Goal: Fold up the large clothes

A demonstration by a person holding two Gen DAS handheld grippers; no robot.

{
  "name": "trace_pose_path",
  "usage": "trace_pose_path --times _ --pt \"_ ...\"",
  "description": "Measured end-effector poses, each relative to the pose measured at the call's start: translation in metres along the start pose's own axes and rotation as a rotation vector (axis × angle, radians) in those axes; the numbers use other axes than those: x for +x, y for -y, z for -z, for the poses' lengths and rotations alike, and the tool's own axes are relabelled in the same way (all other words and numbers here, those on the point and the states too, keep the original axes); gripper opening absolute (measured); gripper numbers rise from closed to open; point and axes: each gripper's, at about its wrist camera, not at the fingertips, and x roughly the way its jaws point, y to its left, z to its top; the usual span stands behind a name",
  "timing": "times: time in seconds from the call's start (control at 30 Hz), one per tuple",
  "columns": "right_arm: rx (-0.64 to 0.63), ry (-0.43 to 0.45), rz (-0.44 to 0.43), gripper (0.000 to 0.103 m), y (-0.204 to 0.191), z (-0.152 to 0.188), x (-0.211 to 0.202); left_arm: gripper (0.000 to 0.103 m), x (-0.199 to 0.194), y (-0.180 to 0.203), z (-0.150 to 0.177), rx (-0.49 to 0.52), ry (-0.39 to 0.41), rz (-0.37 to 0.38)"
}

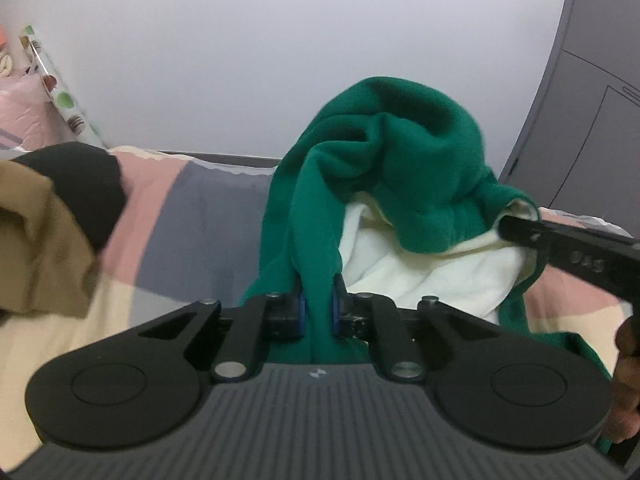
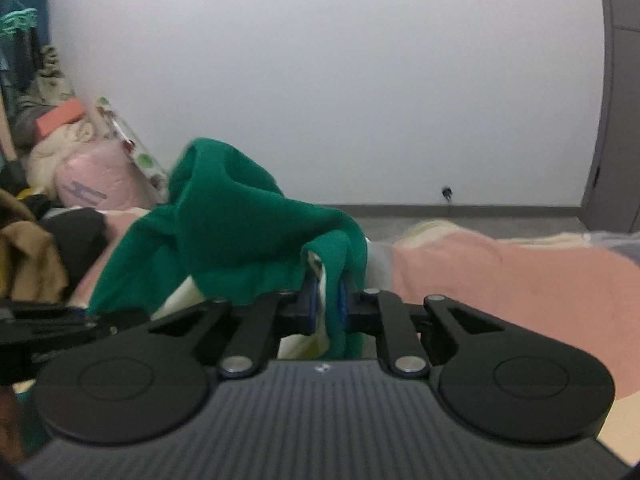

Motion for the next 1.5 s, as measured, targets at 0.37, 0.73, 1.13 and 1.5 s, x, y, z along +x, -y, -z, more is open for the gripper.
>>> trace_pose_path --times 0.37,0.73,1.13,1.5 --pt "-0.091 0.262 -0.095 0.012 -0.038 0.01 -0.185 0.013 -0.155 0.008 0.027 0.022 0.094 0.014" --pt "-0.189 0.278 -0.155 0.012 -0.084 0.115 -0.367 0.013 -0.309 0.032 0.178 -0.03 0.049 0.029" --pt "-0.028 0.069 -0.145 0.014 -0.081 0.236 -0.402 0.017 -0.369 0.022 0.293 -0.134 0.019 0.126" --pt "0.111 0.12 -0.203 0.081 -0.075 0.235 -0.432 0.045 -0.406 0.01 0.345 -0.057 0.109 0.122"
